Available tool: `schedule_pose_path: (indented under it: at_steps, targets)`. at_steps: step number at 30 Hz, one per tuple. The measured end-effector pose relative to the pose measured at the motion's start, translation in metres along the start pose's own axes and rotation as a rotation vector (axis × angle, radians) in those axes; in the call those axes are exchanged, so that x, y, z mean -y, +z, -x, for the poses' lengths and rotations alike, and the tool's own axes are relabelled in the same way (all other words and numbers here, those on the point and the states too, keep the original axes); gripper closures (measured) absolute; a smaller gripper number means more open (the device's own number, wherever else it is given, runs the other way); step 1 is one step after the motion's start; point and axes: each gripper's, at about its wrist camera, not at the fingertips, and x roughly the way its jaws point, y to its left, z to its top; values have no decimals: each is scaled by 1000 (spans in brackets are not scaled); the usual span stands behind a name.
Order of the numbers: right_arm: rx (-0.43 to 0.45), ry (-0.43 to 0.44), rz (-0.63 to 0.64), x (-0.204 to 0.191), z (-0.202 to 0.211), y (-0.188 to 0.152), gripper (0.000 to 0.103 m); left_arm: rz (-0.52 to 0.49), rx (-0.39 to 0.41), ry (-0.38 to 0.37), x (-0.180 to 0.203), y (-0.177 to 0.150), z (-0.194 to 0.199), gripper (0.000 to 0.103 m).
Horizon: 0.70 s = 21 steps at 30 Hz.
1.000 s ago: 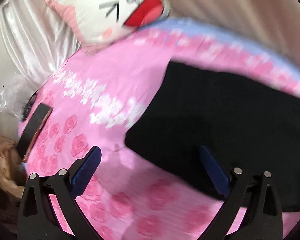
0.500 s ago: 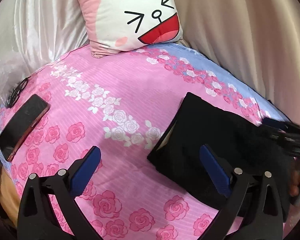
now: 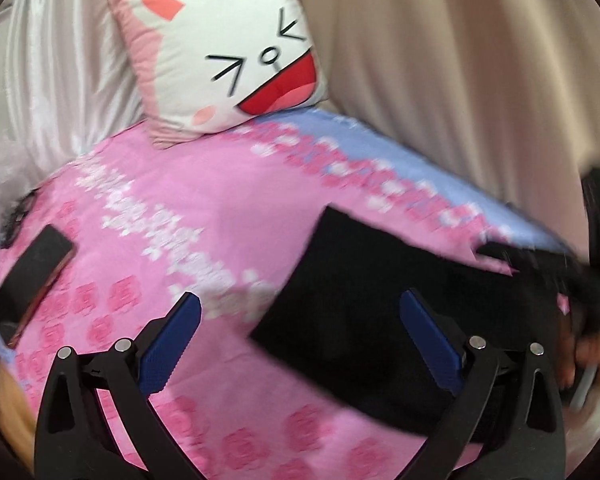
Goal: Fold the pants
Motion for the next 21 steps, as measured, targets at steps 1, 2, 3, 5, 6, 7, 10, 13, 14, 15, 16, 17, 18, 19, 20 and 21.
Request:
schedule_pose_path:
  at_steps: [1,2,3,5,6,7,10,13,14,15,16,17,18,19,20,21]
  targets:
    - [-10,8,-42,10,5,-9,89,-1,-13,3,5,3,-8,5]
    - [-34,12,-83,23,8,-22,101,-13,-38,29,12,5,-22,5]
    - [-62,-9,-88,34,6,-37,103,-48,-82,107,21,4,-46,5]
    - [-104,-150,-121,65,3,-63,103,-105,-134,274,25,-7,-80,6]
    - [-88,-127,-209,93,10,-77,103,-123,-140,335,23,-14,-92,5]
    - [-49,-77,-315,115,25,-88,103,-111,-122,315,18,-18,-92,5]
    - [41,-136,-411,141,70,-105,95,-68,-109,302,15,-13,-71,6]
    - [75,-102,-397,142,83,-94,95,-81,-22,274,39,0,-45,5]
    - [79,-119,-382,141,81,-91,94,-93,-14,247,51,2,-43,5]
    - [77,-137,-368,144,74,-83,92,-120,-32,239,64,2,-49,5]
    - [63,-122,-369,152,68,-79,92,-153,-62,257,73,-2,-58,5]
    - [38,-108,-370,159,55,-76,95,-191,-100,304,80,-9,-72,5]
    - [2,-153,-357,167,40,-75,98,-233,-140,387,80,-21,-90,5]
    - [-31,-229,-343,174,31,-75,102,-246,-132,429,75,-28,-100,5]
    - [-19,-265,-352,181,29,-77,102,-233,-91,421,71,-31,-97,5]
    - [14,-226,-399,186,40,-78,101,-220,-93,422,66,-33,-92,5]
